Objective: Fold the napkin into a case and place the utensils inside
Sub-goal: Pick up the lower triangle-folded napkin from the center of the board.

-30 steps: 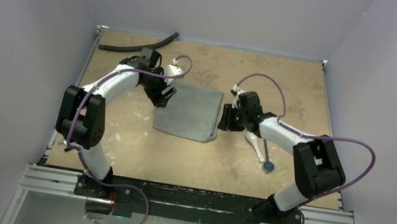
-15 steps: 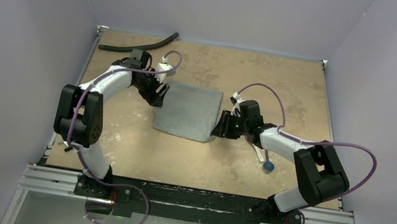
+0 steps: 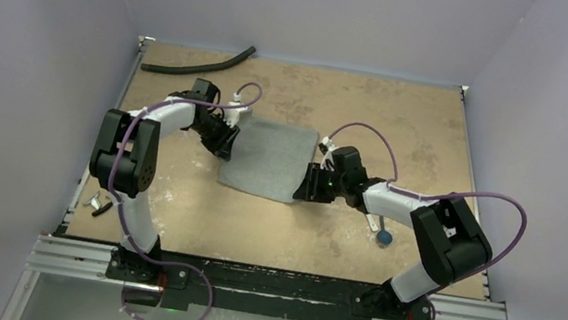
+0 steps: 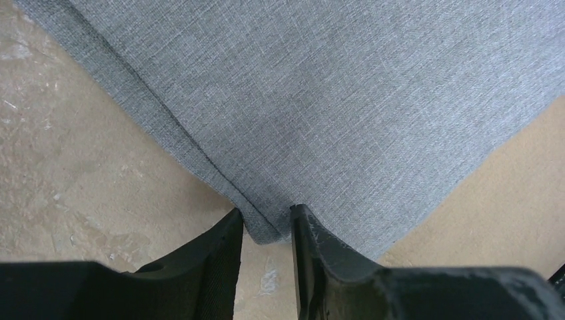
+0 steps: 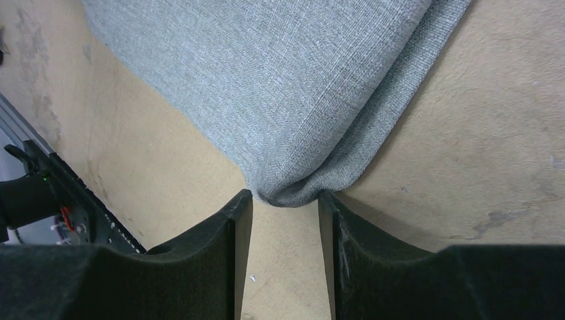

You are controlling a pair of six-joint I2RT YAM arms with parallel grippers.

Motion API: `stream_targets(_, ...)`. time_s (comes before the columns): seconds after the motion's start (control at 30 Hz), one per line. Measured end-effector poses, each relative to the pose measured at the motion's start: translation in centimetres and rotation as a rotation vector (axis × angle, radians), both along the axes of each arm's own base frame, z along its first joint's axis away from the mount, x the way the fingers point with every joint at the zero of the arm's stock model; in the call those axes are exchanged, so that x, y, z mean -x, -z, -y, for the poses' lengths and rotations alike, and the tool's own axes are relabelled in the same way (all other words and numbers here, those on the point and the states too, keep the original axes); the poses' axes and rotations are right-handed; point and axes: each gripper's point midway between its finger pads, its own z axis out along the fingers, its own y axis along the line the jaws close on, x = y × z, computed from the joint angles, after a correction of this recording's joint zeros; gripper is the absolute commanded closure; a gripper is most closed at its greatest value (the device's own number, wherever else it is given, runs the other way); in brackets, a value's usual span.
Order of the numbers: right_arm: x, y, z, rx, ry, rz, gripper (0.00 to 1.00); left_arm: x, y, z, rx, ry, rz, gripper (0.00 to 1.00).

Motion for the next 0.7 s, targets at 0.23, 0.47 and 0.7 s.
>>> stream_targets(0.23, -0.1, -0.3, 0.4, 0.066, -0.014, 0.009, 0.45, 0.5, -0.3, 0.0, 0.006, 0.004, -0.017, 0.37)
stream_targets(0.47, -5.5, -9.2, 1.5, 0.160, 0.011, 0.345, 0.03, -2.6, -7.1, -1.2, -0.032, -0.001, 0.146, 0.10)
stream_targets(0.7, -8.6, -19.6, 3.2, 0.084, 0.134, 0.713, 0.01, -6.8, -17.2, -1.9, -0.022, 0.004, 0.474, 0.03)
